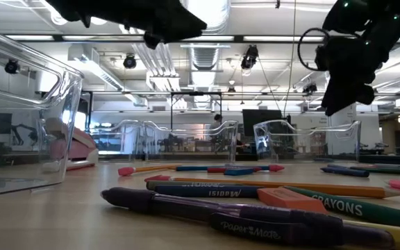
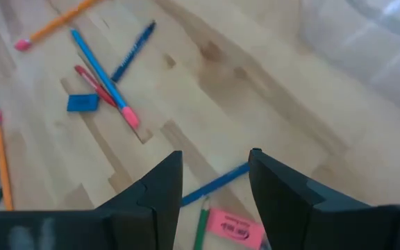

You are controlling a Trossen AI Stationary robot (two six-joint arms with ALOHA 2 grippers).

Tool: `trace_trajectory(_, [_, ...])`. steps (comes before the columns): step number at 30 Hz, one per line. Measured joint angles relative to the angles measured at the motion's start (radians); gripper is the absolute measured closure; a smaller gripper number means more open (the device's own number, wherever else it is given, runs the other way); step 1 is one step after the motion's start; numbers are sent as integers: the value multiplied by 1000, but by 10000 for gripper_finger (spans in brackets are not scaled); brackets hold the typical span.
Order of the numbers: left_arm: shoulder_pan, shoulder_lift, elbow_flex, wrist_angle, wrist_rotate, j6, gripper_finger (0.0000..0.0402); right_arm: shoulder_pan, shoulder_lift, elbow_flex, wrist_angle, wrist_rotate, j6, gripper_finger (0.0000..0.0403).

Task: Sort crayons/erasers/pens/pencils in bins
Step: Put the green pencil into the top middle transparent bin

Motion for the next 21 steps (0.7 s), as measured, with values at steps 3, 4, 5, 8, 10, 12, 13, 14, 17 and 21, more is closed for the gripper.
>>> trace_trajectory(3, [8, -75, -40, 12, 0, 39, 254, 0, 65, 0, -5, -39, 32, 248])
trace_trajectory(4, [11, -104, -56, 23, 0, 44, 254, 3, 88, 0, -11, -50, 44, 248])
trace_trajectory(5, [13, -133, -76, 31, 0, 45, 254, 5, 111, -1, -12, -65, 55, 248])
trace_trajectory(8, [14, -206, -140, 72, 0, 45, 254, 16, 174, -1, -4, -96, 55, 248])
trace_trajectory(10, [14, -240, -189, 141, 0, 44, 254, 15, 207, 2, -8, -97, 58, 248])
trace_trajectory(12, [14, -274, -230, 197, 0, 43, 254, 17, 229, 10, -9, -96, 80, 248])
trace_trajectory(13, [14, -287, -245, 220, 0, 41, 254, 22, 237, 16, -13, -97, 88, 248])
trace_trajectory(14, [14, -297, -253, 233, 0, 38, 254, 29, 242, 24, -25, -97, 97, 248])
trace_trajectory(17, [13, -327, -267, 237, 0, 34, 254, 64, 244, 36, -58, -85, 130, 248])
trace_trajectory(21, [3, -339, -274, 237, 0, 27, 254, 128, 233, 35, -70, -60, 204, 248])
